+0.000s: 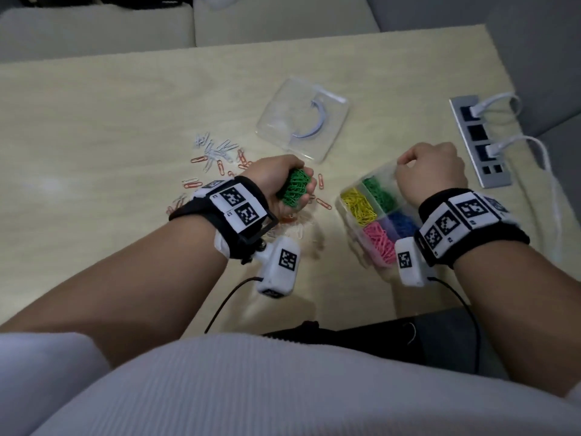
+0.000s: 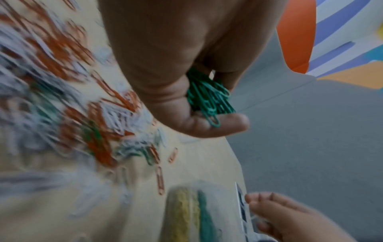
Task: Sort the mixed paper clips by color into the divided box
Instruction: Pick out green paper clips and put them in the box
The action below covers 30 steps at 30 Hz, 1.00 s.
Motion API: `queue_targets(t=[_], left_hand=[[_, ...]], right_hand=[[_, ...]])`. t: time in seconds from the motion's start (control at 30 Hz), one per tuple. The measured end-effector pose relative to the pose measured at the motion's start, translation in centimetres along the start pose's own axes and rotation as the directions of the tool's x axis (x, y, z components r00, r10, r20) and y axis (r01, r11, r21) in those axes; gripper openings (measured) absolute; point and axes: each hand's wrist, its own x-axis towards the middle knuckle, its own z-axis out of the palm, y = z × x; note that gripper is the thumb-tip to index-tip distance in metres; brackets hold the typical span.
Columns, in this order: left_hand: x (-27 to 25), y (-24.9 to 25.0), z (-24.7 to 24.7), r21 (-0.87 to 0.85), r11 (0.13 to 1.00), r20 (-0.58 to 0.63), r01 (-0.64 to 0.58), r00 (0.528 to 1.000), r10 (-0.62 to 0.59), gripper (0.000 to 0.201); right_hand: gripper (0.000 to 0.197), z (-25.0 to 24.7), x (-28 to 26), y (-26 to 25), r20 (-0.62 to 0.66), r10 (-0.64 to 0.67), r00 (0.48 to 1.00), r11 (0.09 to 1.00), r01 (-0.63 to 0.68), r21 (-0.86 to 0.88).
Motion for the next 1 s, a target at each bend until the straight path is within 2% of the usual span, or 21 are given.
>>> queue_targets(t=[0.1,0.23,0.47,0.57,0.7,1.0], left_hand=[[1.3,0.1,3.9,0.019,1.0,0.039,-0.015,0.999,0.014,0.03],[3.3,-0.1,8.1,0.023,0.999,0.039,-0.039,0.999,0.038,0.03],[5.8,-0.4,12.9,-0.006,0.981,-0.054,-0.193,0.98,0.192,0.032],[6.6,-0.9,14.1,0.118,0.953,-0.046,-0.277,0.958,0.284,0.035],[7.1,-1.5,14.2,0.334,0.866,-0.021,-0.372,0.916,0.401,0.033],[7.1,-2.4,13.7,0.428,0.805,0.071,-0.41,0.904,0.422,0.039]], right_hand=[[0.015,-0.3,0.6,3.3,0.101,0.074,0.992,0.993,-0.064,-0.098],[0.024,0.3,1.0,5.6,0.272,0.012,0.962,1.0,-0.004,-0.029],[0.03,0.4,1.2,7.0,0.289,-0.103,0.952,0.994,0.093,0.049],[0.029,0.3,1.4,7.2,0.302,-0.134,0.944,0.991,0.119,0.065],[0.028,0.4,1.6,7.5,0.305,-0.158,0.939,0.987,0.144,0.069],[0.018,0.5,1.6,7.4,0.299,-0.16,0.941,0.987,0.154,0.042]])
